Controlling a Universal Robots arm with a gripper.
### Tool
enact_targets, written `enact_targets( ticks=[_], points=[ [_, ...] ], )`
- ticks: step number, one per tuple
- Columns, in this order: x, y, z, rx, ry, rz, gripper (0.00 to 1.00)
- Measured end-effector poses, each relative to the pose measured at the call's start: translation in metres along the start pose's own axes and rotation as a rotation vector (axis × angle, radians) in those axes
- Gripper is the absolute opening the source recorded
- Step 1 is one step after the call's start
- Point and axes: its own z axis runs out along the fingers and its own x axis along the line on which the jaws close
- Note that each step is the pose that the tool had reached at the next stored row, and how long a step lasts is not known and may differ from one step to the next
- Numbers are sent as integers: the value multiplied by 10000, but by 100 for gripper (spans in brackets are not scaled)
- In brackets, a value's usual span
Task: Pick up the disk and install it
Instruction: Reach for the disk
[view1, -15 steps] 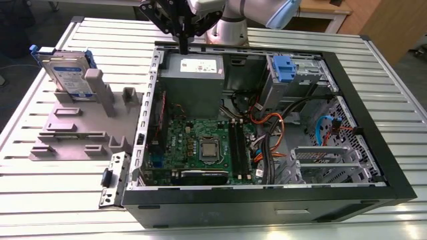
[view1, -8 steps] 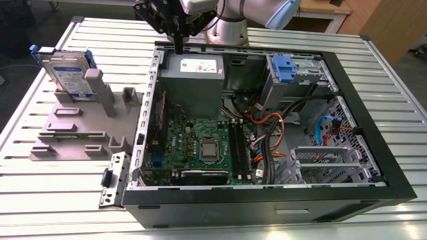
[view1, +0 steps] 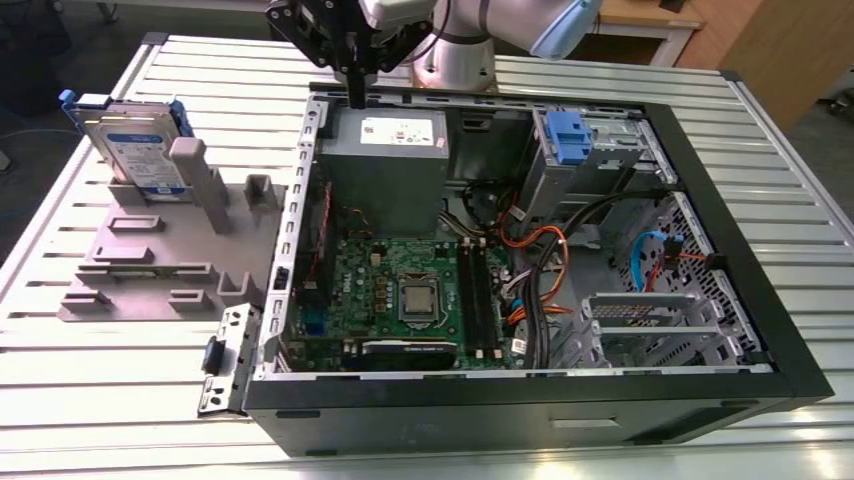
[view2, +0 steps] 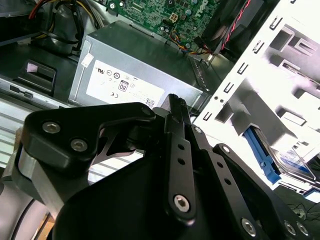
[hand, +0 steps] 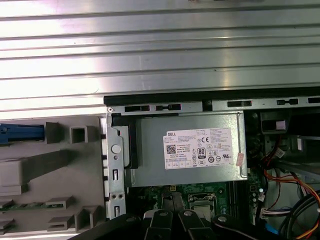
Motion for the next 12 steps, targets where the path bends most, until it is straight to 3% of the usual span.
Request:
enact_targets(
  ticks=[12],
  points=[
    [114,-4,-1,-1,-1,0,11]
  ],
)
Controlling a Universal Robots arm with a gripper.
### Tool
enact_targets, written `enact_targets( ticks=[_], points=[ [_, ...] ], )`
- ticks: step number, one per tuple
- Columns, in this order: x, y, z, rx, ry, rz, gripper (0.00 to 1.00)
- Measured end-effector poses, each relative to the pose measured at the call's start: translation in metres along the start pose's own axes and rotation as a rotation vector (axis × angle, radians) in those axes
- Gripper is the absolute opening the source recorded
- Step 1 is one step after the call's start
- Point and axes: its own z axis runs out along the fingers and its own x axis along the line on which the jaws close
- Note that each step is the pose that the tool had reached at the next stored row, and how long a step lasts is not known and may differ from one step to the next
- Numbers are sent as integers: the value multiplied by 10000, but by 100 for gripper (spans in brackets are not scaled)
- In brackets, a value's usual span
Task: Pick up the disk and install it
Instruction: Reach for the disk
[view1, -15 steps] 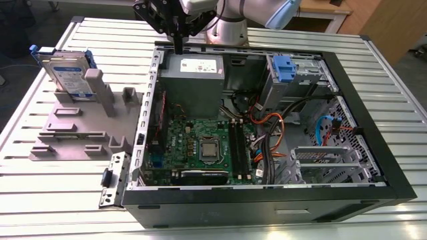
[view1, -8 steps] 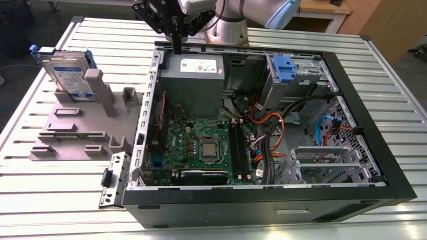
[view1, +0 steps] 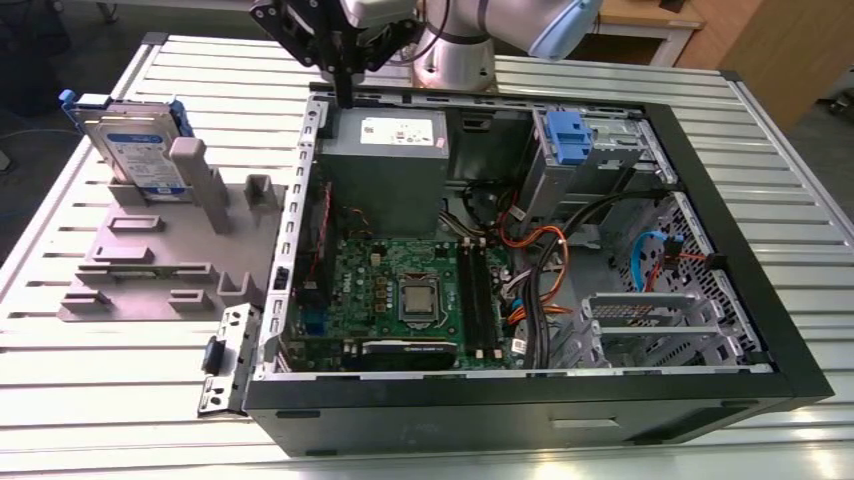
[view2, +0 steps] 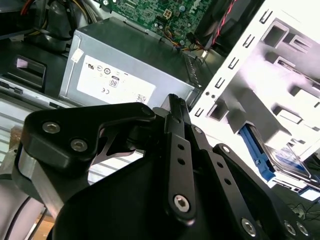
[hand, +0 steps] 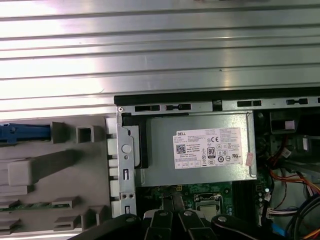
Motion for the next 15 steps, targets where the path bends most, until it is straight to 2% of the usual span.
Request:
enact_targets(
  ticks=[15],
  points=[
    [53,-3,-1,0,0,0,11]
  ],
)
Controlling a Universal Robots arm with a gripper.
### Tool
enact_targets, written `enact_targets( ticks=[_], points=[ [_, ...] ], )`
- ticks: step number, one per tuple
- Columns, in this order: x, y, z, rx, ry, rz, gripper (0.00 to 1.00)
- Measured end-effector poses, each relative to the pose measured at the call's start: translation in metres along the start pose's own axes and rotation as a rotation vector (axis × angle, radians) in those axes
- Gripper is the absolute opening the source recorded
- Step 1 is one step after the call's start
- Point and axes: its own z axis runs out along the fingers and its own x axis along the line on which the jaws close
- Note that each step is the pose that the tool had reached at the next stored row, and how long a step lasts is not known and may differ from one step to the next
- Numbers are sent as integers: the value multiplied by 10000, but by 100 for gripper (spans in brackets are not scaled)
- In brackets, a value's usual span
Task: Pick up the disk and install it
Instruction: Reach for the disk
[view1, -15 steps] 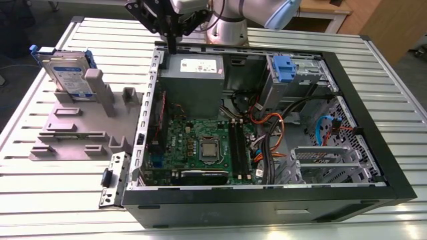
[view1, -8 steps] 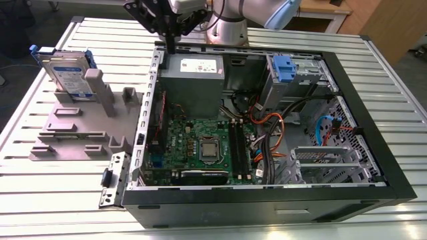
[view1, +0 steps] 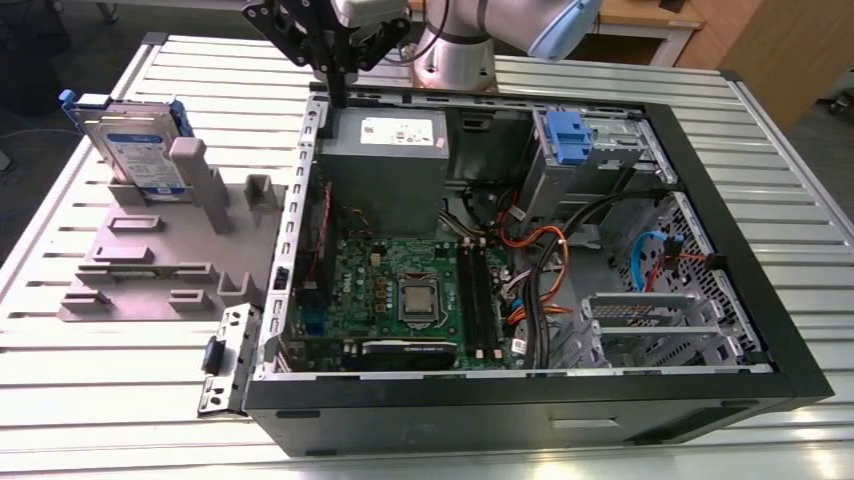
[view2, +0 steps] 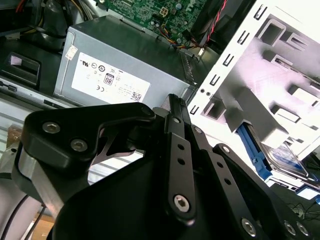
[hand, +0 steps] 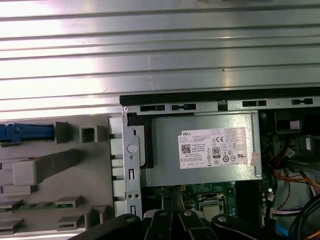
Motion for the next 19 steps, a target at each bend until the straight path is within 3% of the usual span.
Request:
enact_targets(
  ticks=[6,19],
  points=[
    [15,-1,-1,0,0,1,11],
    [124,-4,3,0,5,0,11]
  ],
)
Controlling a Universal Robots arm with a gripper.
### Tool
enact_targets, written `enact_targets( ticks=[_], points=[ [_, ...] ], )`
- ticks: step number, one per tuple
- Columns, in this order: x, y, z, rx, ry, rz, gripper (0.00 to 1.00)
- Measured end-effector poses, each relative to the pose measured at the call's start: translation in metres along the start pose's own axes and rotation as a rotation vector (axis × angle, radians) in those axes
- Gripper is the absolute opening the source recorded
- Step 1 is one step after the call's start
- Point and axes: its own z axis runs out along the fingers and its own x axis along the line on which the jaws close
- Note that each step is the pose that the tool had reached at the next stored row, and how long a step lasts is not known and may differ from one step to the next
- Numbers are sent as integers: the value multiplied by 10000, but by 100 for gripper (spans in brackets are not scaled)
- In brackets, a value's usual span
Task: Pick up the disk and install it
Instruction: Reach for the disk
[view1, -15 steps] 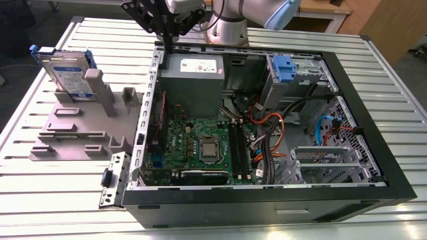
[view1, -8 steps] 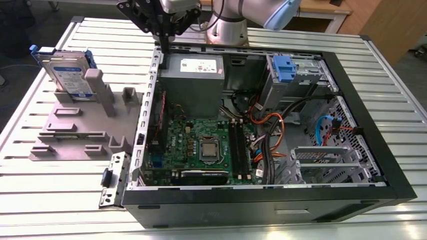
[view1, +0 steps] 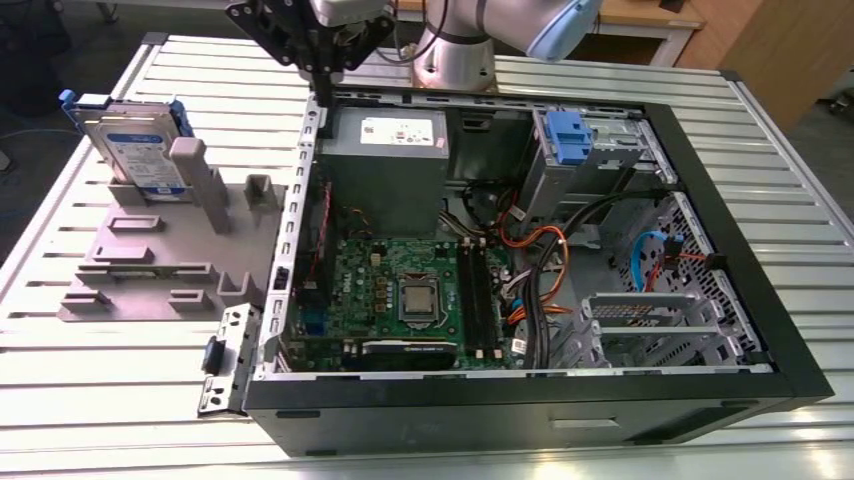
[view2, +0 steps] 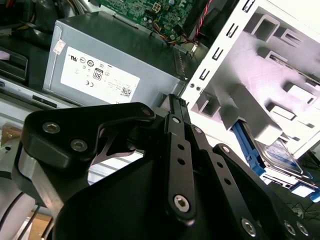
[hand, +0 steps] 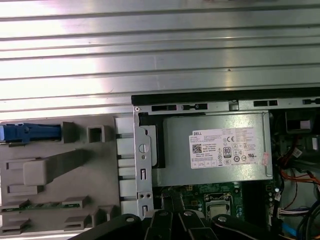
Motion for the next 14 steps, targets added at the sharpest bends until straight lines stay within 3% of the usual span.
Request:
enact_targets(
  ticks=[8,10,14],
  points=[
    [21,-2,2,1,6,0,11],
    [102,-8,10,2,21,1,11],
    [107,-9,11,1,20,1,11]
  ],
)
